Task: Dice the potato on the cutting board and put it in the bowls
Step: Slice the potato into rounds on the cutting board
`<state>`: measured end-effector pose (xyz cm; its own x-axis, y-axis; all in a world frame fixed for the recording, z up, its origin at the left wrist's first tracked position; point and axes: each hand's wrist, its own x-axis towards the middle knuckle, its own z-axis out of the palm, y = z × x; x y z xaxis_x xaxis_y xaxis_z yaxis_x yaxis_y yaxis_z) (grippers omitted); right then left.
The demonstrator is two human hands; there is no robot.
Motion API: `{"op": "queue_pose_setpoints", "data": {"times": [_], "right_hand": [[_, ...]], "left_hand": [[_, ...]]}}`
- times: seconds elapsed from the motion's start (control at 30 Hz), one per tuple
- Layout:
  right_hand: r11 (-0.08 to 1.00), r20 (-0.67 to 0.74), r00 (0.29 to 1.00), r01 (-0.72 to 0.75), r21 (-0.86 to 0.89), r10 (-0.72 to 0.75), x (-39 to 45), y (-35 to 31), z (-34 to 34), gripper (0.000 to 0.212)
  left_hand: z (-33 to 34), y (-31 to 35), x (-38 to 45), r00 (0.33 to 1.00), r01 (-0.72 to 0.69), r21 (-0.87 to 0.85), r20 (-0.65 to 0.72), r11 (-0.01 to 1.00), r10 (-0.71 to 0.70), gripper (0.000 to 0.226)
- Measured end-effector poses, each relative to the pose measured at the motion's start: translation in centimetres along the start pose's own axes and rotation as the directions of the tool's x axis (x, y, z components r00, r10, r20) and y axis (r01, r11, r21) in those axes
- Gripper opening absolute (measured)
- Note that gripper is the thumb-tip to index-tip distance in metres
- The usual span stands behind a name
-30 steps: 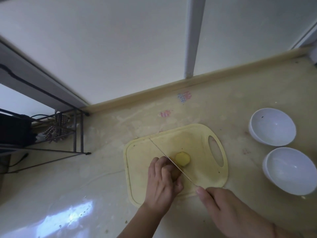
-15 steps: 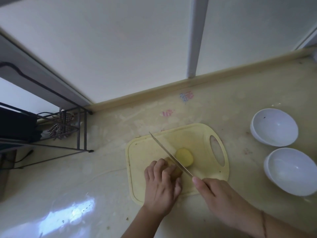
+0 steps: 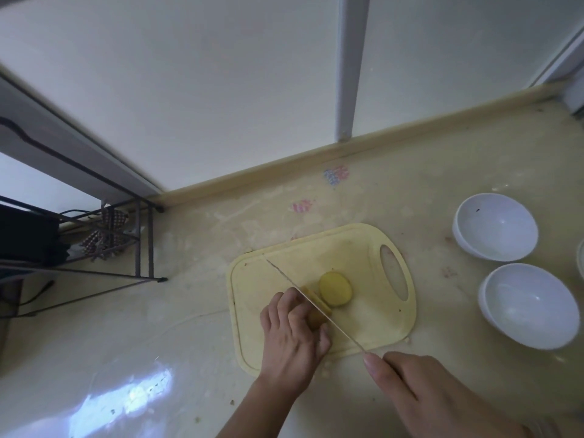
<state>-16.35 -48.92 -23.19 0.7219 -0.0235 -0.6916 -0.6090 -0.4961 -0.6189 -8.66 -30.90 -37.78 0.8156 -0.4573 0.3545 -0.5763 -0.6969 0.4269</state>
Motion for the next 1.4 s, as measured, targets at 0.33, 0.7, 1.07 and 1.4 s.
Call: {"op": "queue_pose_setpoints", "data": {"times": [0.33, 0.7, 1.07, 1.4], "right_hand": [[0.994, -0.144, 0.988, 0.047, -0.098, -0.061, 0.3, 1.2, 0.9, 0.07], [0.989, -0.024, 0.993, 0.111, -0.1, -0.114, 7.2, 0.0, 2.4, 0.062], [0.991, -0.059, 0.99, 0.128, -0.029, -0.129, 6.2, -0.3, 1.0, 0.065], [0.995, -0.069, 0.992, 0.101, -0.015, -0.102, 1.3, -0.6, 0.4, 0.055]], "left_hand": [[0.3, -0.2, 0.2, 1.0, -0.01, -0.05, 0.014, 0.999, 0.011, 0.043], [0.4, -0.6, 0.3, 0.999, -0.025, -0.142, 0.018, 0.99, 0.028, 0.041], [-1.8, -0.5, -0.2, 0.994, 0.029, -0.025, 0.107, 0.999, -0.026, 0.037], [-1.5, 0.1, -0.6, 0.997, 0.043, -0.021, 0.065, 0.999, -0.041, 0.039]]}}
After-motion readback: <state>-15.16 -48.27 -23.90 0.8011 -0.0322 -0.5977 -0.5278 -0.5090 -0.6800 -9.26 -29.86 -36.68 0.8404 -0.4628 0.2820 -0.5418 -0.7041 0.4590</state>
